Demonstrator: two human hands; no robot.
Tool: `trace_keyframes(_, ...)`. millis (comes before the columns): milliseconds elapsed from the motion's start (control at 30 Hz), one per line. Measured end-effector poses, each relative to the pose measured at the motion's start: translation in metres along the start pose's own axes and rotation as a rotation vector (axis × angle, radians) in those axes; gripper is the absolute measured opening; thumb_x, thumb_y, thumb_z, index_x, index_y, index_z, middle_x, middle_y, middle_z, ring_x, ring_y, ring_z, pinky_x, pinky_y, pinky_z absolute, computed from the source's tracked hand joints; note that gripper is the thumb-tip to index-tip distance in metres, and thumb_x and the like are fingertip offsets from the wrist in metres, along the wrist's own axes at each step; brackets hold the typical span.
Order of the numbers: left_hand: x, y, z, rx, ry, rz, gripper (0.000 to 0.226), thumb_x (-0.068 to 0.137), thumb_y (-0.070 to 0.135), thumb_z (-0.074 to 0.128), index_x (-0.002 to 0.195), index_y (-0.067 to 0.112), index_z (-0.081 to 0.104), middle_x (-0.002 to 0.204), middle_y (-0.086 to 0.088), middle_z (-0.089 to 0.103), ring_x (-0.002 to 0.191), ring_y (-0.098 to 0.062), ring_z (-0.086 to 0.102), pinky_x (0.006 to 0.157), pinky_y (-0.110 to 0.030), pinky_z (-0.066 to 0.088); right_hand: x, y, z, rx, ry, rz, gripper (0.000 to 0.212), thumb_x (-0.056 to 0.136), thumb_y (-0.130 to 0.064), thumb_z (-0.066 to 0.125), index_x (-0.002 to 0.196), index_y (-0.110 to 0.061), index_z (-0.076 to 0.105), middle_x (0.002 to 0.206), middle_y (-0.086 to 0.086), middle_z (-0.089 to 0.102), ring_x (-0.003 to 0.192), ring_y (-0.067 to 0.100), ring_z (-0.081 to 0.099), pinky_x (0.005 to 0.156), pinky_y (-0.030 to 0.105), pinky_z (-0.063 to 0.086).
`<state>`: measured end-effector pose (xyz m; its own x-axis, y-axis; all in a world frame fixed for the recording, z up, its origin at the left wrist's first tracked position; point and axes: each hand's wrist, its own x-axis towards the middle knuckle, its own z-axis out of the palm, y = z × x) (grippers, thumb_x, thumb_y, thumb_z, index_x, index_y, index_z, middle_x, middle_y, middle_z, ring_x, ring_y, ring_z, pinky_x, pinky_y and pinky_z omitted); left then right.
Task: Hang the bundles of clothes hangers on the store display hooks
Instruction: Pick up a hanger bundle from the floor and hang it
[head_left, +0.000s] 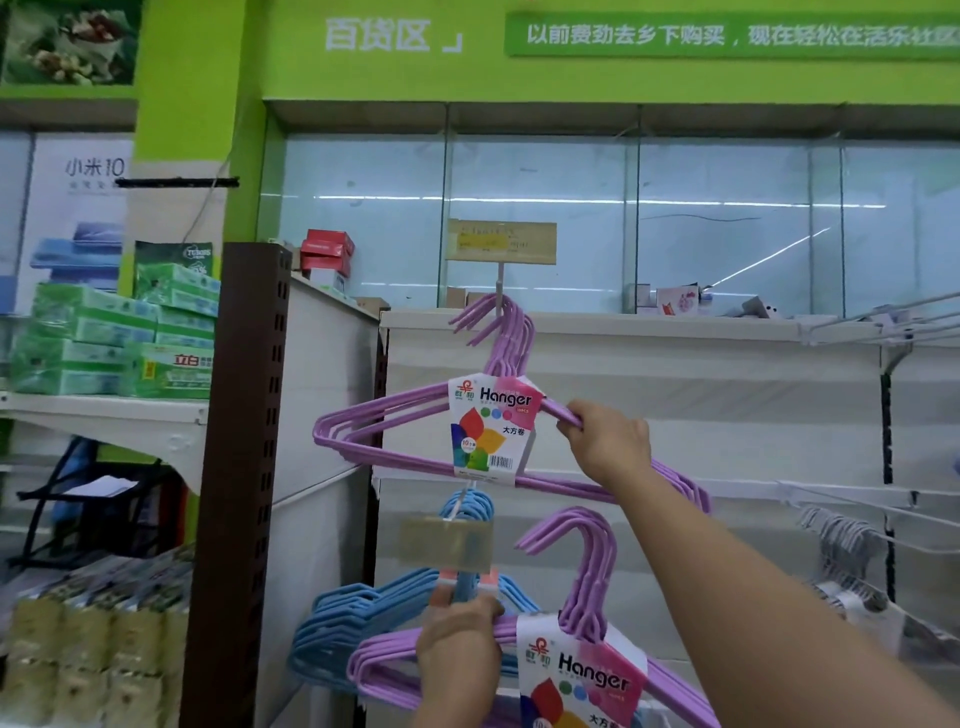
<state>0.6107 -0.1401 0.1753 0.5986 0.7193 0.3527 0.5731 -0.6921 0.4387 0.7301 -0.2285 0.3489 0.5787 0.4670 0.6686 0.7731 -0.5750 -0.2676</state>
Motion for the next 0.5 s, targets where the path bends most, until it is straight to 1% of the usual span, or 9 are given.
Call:
trace_keyframes(67,-0.004,-0.003,0.002,0.025,0.033,0.033,0.034,0.092,0.03,0.045,0.123,0.043,0.052,0.134,0.001,0.037,0.117,-0.018,0.049,0.1,-0.03,0.041,-0.007,0.009,0.001,-0.052,-0.001,0.0,0.012,0.097,-0.036,0.045,0.1,-0.026,0.052,0.097,0.001,0.06,0.104,0.025,0.056,0.097,0.039,0.027)
trace_keyframes(133,-0.011,-0.002,0.002,0.064,0.054,0.071,0.034,0.094,0.024,0.042,0.123,0.038,0.053,0.131,0.001,0.044,0.112,-0.018,0.053,0.094,-0.03,0.043,-0.02,0.021,0.003,-0.138,0.009,-0.01,0.038,0.095,-0.044,0.043,0.128,-0.027,0.046,0.127,0.003,0.053,0.124,0.024,0.044,0.11,0.046,0.016)
trace_keyframes(167,-0.018,0.0,0.002,0.088,0.069,0.072,0.032,0.095,0.021,0.041,0.121,0.034,0.055,0.126,0.001,0.052,0.107,-0.018,0.056,0.089,-0.03,0.045,-0.031,0.028,0.005,-0.118,0.068,-0.013,0.046,0.094,-0.044,0.039,0.136,-0.026,0.041,0.136,0.002,0.048,0.129,0.024,0.038,0.113,0.047,0.012)
trace_keyframes(200,-0.025,0.003,0.0,0.112,0.093,0.062,0.03,0.096,0.02,0.04,0.118,0.032,0.056,0.118,0.001,0.058,0.102,-0.019,0.058,0.084,-0.03,0.045,-0.044,0.031,0.005,-0.049,0.169,-0.017,0.048,0.093,-0.042,0.035,0.136,-0.024,0.043,0.137,0.002,0.047,0.13,0.023,0.037,0.113,0.046,0.011)
trace_keyframes(267,-0.037,0.012,-0.002,0.149,0.146,0.051,0.03,0.097,0.019,0.039,0.117,0.03,0.058,0.111,-0.001,0.061,0.098,-0.021,0.06,0.078,-0.032,0.046,-0.069,0.038,0.003,0.126,0.389,0.013,0.049,0.083,-0.033,0.032,0.123,-0.018,0.056,0.124,0.003,0.058,0.118,0.023,0.045,0.105,0.038,0.021)
trace_keyframes(333,-0.049,0.024,-0.006,0.156,0.177,0.037,0.03,0.096,0.016,0.04,0.116,0.029,0.06,0.114,-0.002,0.061,0.1,-0.022,0.06,0.078,-0.033,0.046,-0.095,0.049,0.001,0.218,0.508,0.081,0.041,0.079,-0.028,0.032,0.103,-0.015,0.062,0.103,0.004,0.064,0.1,0.025,0.051,0.088,0.034,0.027)
trace_keyframes(400,-0.058,0.035,-0.009,0.147,0.185,0.016,0.031,0.095,0.013,0.041,0.115,0.027,0.061,0.113,-0.003,0.061,0.101,-0.023,0.06,0.078,-0.033,0.045,-0.119,0.066,0.0,0.229,0.477,0.09,0.037,0.083,-0.03,0.027,0.088,-0.013,0.059,0.085,0.005,0.061,0.08,0.026,0.051,0.077,0.034,0.03)
trace_keyframes(467,-0.065,0.047,-0.014,0.121,0.192,-0.018,0.033,0.094,0.011,0.042,0.114,0.028,0.061,0.11,-0.003,0.062,0.1,-0.024,0.06,0.074,-0.033,0.044,-0.143,0.082,-0.003,0.214,0.35,-0.017,0.044,0.088,-0.042,0.018,0.076,-0.015,0.05,0.07,0.001,0.052,0.065,0.023,0.046,0.065,0.031,0.035)
trace_keyframes(500,-0.07,0.054,-0.018,0.098,0.204,-0.029,0.034,0.094,0.01,0.042,0.114,0.029,0.062,0.107,-0.003,0.063,0.098,-0.024,0.06,0.07,-0.032,0.042,-0.154,0.09,-0.007,0.165,0.272,-0.072,0.051,0.086,-0.051,0.011,0.074,-0.017,0.046,0.068,-0.002,0.049,0.063,0.021,0.046,0.059,0.028,0.032)
